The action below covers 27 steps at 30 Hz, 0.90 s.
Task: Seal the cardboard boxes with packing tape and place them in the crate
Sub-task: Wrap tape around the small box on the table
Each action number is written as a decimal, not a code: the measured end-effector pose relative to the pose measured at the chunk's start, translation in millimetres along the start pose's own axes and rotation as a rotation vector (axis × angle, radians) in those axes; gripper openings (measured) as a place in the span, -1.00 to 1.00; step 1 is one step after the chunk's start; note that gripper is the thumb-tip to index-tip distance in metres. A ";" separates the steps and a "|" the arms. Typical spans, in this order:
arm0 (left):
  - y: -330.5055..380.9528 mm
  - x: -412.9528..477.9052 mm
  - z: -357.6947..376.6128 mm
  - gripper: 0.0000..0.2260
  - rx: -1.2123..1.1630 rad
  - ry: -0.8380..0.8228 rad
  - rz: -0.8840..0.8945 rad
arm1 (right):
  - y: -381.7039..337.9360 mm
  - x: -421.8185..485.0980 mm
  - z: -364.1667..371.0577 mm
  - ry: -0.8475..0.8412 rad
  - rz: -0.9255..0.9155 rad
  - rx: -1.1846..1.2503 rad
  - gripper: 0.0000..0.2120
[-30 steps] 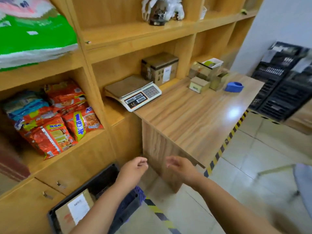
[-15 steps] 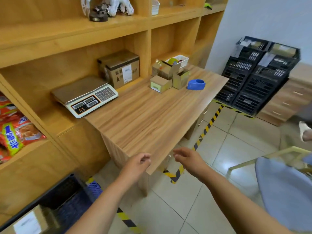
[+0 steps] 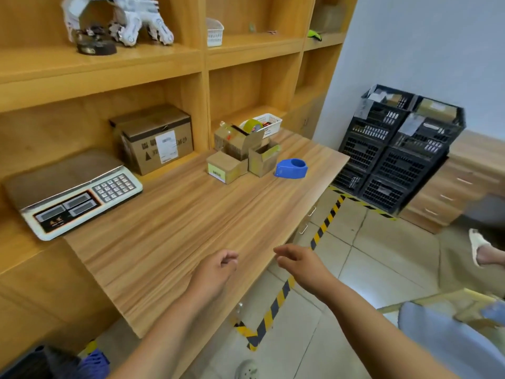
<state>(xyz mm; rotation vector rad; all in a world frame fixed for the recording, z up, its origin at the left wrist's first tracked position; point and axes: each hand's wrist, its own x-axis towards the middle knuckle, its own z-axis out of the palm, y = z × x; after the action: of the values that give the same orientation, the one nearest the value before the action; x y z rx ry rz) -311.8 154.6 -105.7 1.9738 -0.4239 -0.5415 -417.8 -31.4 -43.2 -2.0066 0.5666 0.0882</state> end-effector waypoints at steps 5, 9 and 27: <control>35.3 81.1 17.9 -0.85 -0.035 0.021 -0.004 | -9.9 79.8 -53.4 -0.017 -0.018 -0.008 -0.71; 57.5 134.4 23.3 -0.85 -0.069 0.068 -0.025 | -11.5 133.8 -84.0 -0.036 -0.044 0.006 -0.72; 116.8 281.2 61.7 -0.88 -0.068 0.429 -0.193 | -9.6 366.6 -173.9 -0.301 -0.245 -0.111 -0.78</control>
<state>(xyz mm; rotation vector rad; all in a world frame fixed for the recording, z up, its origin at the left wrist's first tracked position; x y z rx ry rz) -116.8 -85.7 -78.7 2.0076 0.0517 -0.2339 -118.9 -305.6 -58.8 -2.1039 0.1256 0.2719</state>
